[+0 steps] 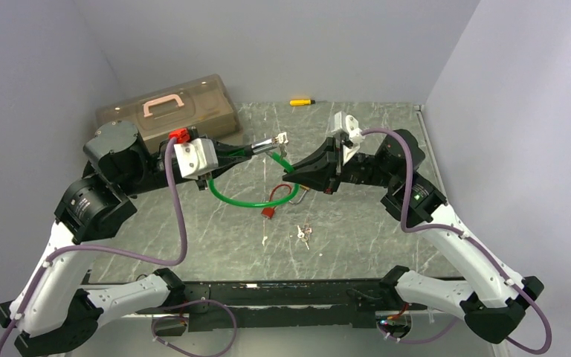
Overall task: Unlock with the key
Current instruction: Unlock the lock, then place the lock at the center of the board.
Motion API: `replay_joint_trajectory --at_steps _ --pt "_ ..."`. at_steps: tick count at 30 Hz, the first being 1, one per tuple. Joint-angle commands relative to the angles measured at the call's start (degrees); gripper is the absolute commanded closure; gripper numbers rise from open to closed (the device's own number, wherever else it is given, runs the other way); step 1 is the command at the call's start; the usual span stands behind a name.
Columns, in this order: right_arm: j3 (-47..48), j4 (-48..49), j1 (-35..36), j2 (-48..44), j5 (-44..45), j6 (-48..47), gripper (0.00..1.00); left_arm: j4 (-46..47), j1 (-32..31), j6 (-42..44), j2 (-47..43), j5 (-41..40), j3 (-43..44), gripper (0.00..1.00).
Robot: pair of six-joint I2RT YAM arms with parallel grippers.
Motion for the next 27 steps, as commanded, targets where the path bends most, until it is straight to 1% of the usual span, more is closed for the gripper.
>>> replay_joint_trajectory --at_steps 1,6,10,12,14,17,20,21,23,25,27 --pt "-3.43 -0.91 -0.48 -1.12 5.05 0.37 1.00 11.55 2.37 -6.10 -1.92 -0.19 2.94 1.00" --pt "-4.89 -3.01 -0.61 -1.07 8.12 -0.62 1.00 14.21 4.34 -8.41 -3.22 -2.95 1.04 1.00" --pt "-4.79 -7.02 -1.04 0.78 10.02 -1.12 1.00 17.46 6.32 -8.80 -4.11 -7.60 0.09 1.00" --pt "-5.52 -6.42 -1.59 0.71 10.56 -0.26 1.00 16.81 6.89 -7.25 -4.31 -8.09 -0.53 1.00" --pt "-5.81 -5.29 -1.87 0.91 12.85 1.44 1.00 14.60 7.06 -5.63 -3.86 -10.75 -1.57 1.00" --pt "-3.72 -5.74 -2.84 3.24 18.47 5.14 1.00 9.53 8.51 -1.11 -1.28 -15.91 -3.05 1.00" --pt "-2.94 -5.25 -2.90 6.88 21.80 9.67 1.00 5.42 12.51 4.46 0.97 -17.56 -6.63 1.00" --pt "-3.46 -4.31 -2.90 8.14 23.16 12.27 1.00 4.87 14.70 6.35 1.36 -17.02 -8.65 1.00" --pt "-4.99 -2.40 -2.91 10.88 25.77 15.69 1.00 4.29 16.90 10.03 1.86 -15.88 -12.72 1.00" --pt "-6.09 -0.98 -2.94 14.06 28.05 18.40 1.00 1.70 17.95 14.97 2.58 -13.91 -15.75 1.00" --pt "-6.15 -0.22 -2.87 18.37 29.80 20.11 1.00 -1.12 18.08 19.39 3.52 -13.63 -19.11 1.00"
